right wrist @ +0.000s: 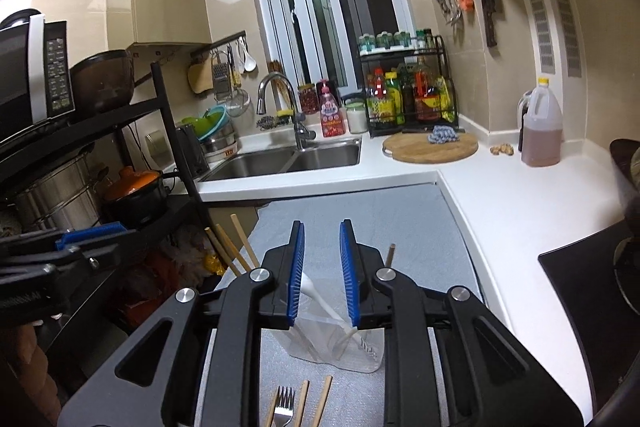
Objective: Organize utensils
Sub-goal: 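Move both open tools back down to the remaining chopsticks on the mat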
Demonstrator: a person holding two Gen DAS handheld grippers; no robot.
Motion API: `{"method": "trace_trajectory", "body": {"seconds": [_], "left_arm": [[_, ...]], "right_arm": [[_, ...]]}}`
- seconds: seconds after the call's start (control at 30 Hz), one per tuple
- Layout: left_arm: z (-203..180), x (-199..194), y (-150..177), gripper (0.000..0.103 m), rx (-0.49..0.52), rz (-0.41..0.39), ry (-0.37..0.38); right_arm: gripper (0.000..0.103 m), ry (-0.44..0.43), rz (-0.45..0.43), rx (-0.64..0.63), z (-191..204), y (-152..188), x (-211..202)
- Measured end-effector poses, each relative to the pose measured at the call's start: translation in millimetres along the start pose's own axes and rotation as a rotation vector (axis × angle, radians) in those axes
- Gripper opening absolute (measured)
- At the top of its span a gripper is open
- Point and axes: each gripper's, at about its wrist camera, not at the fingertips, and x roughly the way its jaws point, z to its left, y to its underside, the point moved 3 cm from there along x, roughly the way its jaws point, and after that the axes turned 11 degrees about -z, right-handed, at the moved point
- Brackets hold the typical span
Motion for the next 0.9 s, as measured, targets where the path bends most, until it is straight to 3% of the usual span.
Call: {"method": "trace_trajectory", "body": {"seconds": [0.13,0.23,0.4,0.57,0.9], "left_arm": [[-3,-20,19,0.037,0.001,-0.029,-0.007],[-6,-35,40,0.037,-0.002,-0.060,-0.017],[-9,-52,76,0.038,0.002,-0.094,-0.030],[-7,-57,118,0.038,-0.004,-0.106,-0.051],[5,-37,197,0.037,-0.015,-0.037,-0.085]], "right_arm": [[0.021,0.004,-0.046,-0.008,-1,2,-40],[0.030,0.010,-0.070,-0.006,-2,9,-67],[0.030,0.063,-0.116,-0.044,-1,31,-106],[0.028,0.065,-0.056,-0.034,0,75,-126],[0.027,0.066,0.080,-0.022,3,162,-134]]}}
